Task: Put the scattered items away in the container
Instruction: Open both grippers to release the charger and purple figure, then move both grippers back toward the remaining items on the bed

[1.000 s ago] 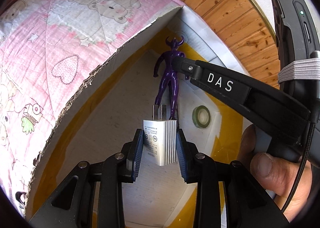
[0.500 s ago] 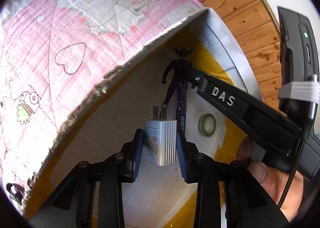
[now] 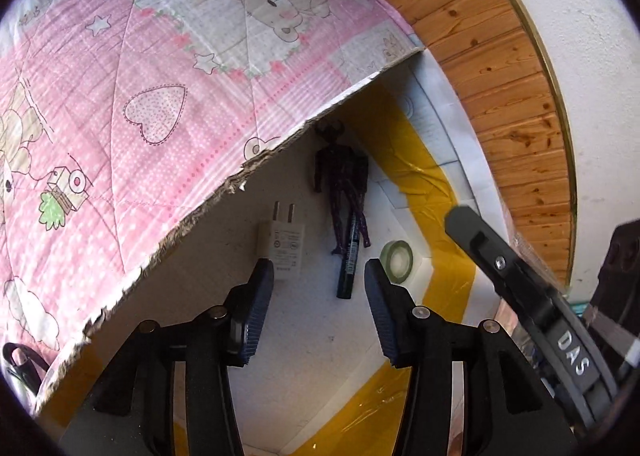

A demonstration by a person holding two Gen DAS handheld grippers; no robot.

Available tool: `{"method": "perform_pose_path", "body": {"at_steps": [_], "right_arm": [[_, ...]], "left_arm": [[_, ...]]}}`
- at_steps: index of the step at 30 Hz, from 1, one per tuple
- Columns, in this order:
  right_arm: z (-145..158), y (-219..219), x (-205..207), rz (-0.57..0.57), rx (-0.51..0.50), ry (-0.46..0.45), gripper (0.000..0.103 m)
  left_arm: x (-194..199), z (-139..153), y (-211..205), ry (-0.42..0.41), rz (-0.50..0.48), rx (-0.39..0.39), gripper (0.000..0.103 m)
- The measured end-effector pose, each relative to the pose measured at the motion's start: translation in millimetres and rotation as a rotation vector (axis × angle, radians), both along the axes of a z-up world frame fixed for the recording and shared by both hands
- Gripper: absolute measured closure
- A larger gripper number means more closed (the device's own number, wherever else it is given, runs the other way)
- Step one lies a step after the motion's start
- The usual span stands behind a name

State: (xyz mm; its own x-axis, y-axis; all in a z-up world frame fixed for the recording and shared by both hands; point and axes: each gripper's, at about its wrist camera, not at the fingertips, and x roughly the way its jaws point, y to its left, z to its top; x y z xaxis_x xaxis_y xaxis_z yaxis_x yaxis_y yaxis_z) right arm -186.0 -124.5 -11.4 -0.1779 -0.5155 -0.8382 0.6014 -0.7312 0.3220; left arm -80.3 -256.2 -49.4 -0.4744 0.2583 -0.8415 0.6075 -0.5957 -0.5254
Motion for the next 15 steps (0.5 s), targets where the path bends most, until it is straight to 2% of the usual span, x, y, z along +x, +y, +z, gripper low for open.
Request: {"method": "perform_pose_path", "body": {"at_steps": [3,5,7,9,12,15], "right_arm": [[22.8,32.4,25.3,-0.001,-0.069,0.051,0.081],[38.3,56.9,46.7,0.022,-0.133,0.094,0.081],[51.0,83.4,68.0,0.034,-0.189,0.13,0.081],[60.2,111.1,85.4,0.034,-0.238,0.147,0.081],[69.4,153.7,110.9,0.026,-0.288,0.181,0.081],[71.4,194.1,131.4,0.002,-0.304,0.23,0.081]], "left_arm": [[10.1,21.5,7.4,0.017,0.05,-0.077,0.053],[26.2,37.8,2.8,0.027,0.147,-0.129,0.053],[45.1,55.4,-21.9,0.073,0.229,-0.143,0.053],[61.0,75.0,-31.6,0.124,0.267,-0.188,0.053],[71.5,91.3,-10.9,0.202,0.22,-0.247,0.053],[74.9,105.8,20.7,0.268,0.083,-0.28,0.053]]}}
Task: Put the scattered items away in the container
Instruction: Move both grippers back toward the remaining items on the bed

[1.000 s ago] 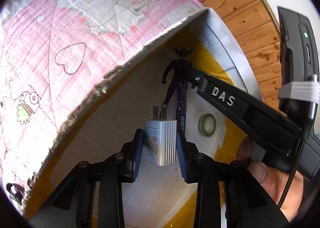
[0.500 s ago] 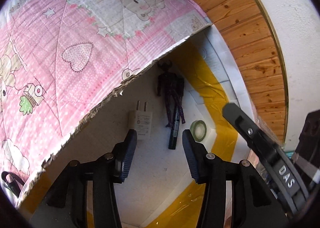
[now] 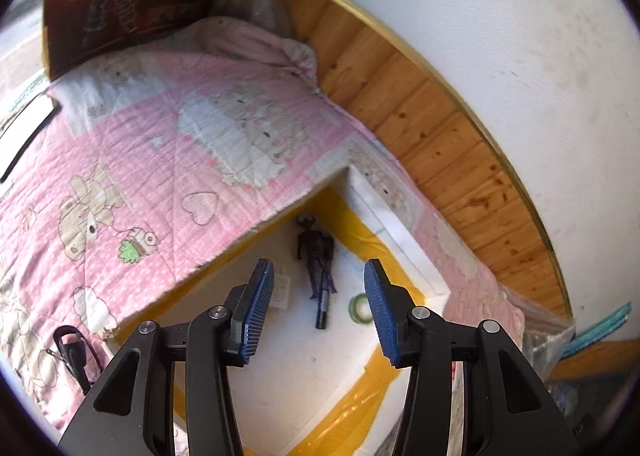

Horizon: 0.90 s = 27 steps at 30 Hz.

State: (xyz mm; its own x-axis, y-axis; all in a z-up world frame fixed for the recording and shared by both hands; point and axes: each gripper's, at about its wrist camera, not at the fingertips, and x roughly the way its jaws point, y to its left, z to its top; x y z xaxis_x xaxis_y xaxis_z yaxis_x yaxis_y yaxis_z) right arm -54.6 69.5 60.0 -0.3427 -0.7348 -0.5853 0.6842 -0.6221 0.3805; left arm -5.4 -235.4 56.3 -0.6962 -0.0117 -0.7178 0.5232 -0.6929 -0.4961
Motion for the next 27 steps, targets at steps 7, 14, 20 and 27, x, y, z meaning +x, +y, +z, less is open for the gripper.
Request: {"method": "perform_pose_path", "body": {"at_steps": [7,14,20,27], "right_arm": [[-27.3,87.7,-11.1,-0.295,0.118,-0.018,0.081],[-107.3,145.3,-51.2,-0.457,0.088,-0.405,0.063],[-148.1,163.4,-70.3,-0.485,-0.07,-0.592,0.055],[-181.6,142.4,-102.2,-0.48,-0.093,-0.649,0.047]], "left_arm": [[-24.2,12.6,131.7,0.037,-0.535,-0.018,0.053],[-42.6,-37.5,217.9,-0.145,-0.699,0.015,0.052],[-55.3,-93.3,239.0,-0.274,-0.678,0.016,0.052],[-60.4,-124.0,254.0,-0.277,-0.681,0.033,0.05]]}}
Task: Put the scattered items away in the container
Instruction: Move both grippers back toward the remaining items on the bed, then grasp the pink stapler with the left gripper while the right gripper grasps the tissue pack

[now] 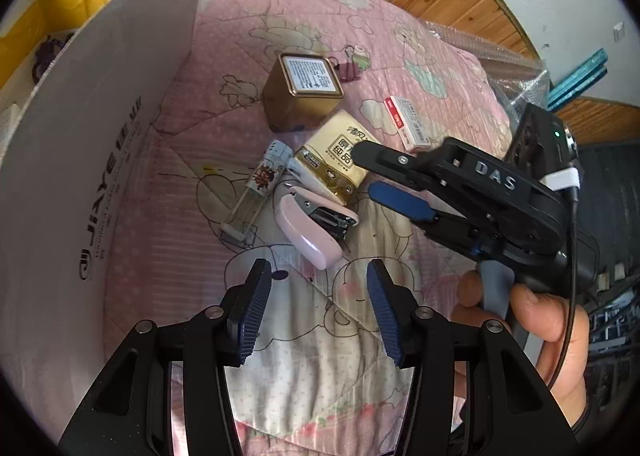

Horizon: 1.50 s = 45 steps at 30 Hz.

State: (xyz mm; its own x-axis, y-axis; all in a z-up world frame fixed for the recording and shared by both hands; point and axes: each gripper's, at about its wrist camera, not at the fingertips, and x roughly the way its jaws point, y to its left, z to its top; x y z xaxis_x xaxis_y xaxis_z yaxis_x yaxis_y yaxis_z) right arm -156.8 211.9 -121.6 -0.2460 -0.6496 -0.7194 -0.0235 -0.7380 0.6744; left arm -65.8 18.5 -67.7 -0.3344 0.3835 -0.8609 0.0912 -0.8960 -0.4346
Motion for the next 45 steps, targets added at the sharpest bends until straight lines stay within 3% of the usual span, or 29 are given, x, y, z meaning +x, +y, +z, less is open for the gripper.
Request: {"method": "perform_pose_path", "body": {"at_steps": [2,6,7,8,9,14,19,25,27,32,40,45], "right_arm": [[-10.3,-8.0,-8.7,0.007,0.004,-0.011,0.044],[-8.7,-20.8,-17.5,0.028,-0.014,0.049,0.027],[-7.8,-23.9,-18.6,0.038,-0.006,0.06,0.027],[-7.0,-27.1,-19.7,0.057,0.019,0.069,0.036],[-5.9,-29.5,-21.3,0.075,0.064,0.075,0.067],[3.6,-16.4,-24.2,0.048,0.086,0.062,0.077],[33.8,-8.9,-19.8,0.032,0.13,0.124,0.078],[68.8,-8.8,-16.2,0.106,0.215,0.224,0.078],[71.3,-10.8,-15.7,0.159,0.238,0.241,0.078],[65.1,-11.8,-17.5,0.239,0.354,0.263,0.078],[53.6,-6.7,-20.8,0.326,0.488,0.278,0.078],[50.4,-9.3,-18.9,0.365,0.515,0.295,0.078]], "left_arm": [[-2.5,-5.9,2.3,0.006,0.006,-0.002,0.05],[-9.0,-17.1,6.2,0.008,0.014,-0.012,0.05],[-10.6,-20.0,7.4,0.005,0.017,-0.011,0.049],[-12.0,-22.4,8.5,0.005,0.021,-0.01,0.049],[-13.6,-24.5,10.1,0.009,0.024,-0.01,0.049],[-20.3,-35.4,14.1,0.015,0.048,-0.022,0.045],[-24.4,-35.4,20.5,0.04,0.054,-0.058,0.042],[-35.4,-29.6,40.5,0.084,-0.031,-0.219,0.045],[-39.8,-27.3,41.5,0.093,-0.046,-0.241,0.046],[-51.3,-27.6,28.1,0.061,-0.035,-0.19,0.045],[-60.7,-36.2,28.2,0.048,-0.009,-0.182,0.042],[-63.2,-36.2,28.9,0.059,-0.016,-0.192,0.042]]}}
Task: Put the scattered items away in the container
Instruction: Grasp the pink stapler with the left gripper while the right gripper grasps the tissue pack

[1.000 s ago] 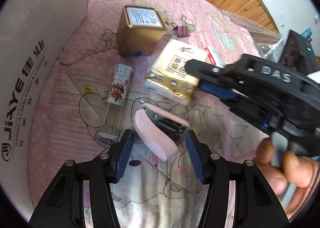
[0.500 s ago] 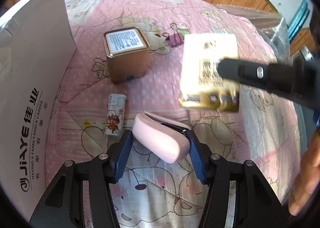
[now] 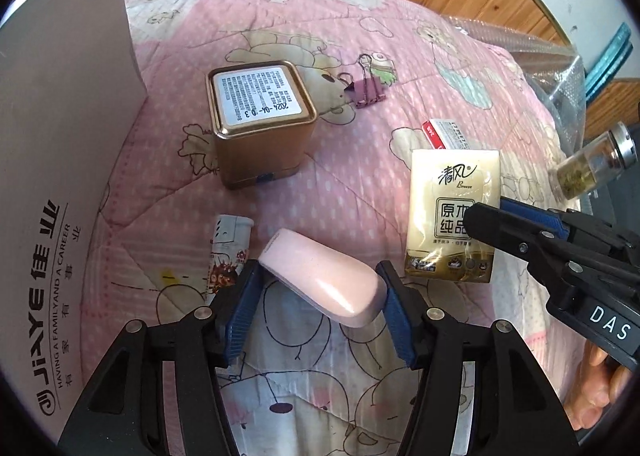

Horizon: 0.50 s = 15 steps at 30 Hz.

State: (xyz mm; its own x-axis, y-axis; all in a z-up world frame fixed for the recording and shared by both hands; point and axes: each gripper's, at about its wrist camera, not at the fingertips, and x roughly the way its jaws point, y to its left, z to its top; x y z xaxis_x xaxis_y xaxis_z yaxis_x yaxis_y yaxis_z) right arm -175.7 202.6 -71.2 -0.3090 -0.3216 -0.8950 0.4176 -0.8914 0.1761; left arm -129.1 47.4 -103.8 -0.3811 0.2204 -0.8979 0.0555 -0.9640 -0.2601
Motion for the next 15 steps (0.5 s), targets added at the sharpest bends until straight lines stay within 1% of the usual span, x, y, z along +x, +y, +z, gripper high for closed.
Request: {"method": "perform_pose_path", "body": {"at_steps": [2,5,6,9,11,15], "right_arm": [[-0.7,1.0,-0.7,0.003,-0.003,-0.004,0.078],[-0.1,4.0,-1.3,0.008,-0.015,-0.019,0.078],[0.6,5.0,-1.3,0.011,-0.02,-0.024,0.078],[1.6,5.0,-0.1,0.031,-0.027,-0.036,0.078],[1.5,2.5,0.6,0.046,-0.031,-0.04,0.077],[-2.5,-2.1,2.1,0.057,-0.036,-0.043,0.074]], "left_arm": [[-1.5,1.8,0.0,0.005,-0.035,-0.019,0.043],[-2.7,4.0,-2.9,-0.003,-0.11,-0.074,0.043],[-3.1,3.7,-6.9,-0.013,-0.117,-0.072,0.043],[-1.2,0.9,-21.5,-0.026,-0.061,-0.037,0.042],[-2.1,-0.6,-23.7,-0.03,-0.027,-0.018,0.042],[-5.0,-2.2,-20.8,-0.018,0.048,-0.022,0.042]]}}
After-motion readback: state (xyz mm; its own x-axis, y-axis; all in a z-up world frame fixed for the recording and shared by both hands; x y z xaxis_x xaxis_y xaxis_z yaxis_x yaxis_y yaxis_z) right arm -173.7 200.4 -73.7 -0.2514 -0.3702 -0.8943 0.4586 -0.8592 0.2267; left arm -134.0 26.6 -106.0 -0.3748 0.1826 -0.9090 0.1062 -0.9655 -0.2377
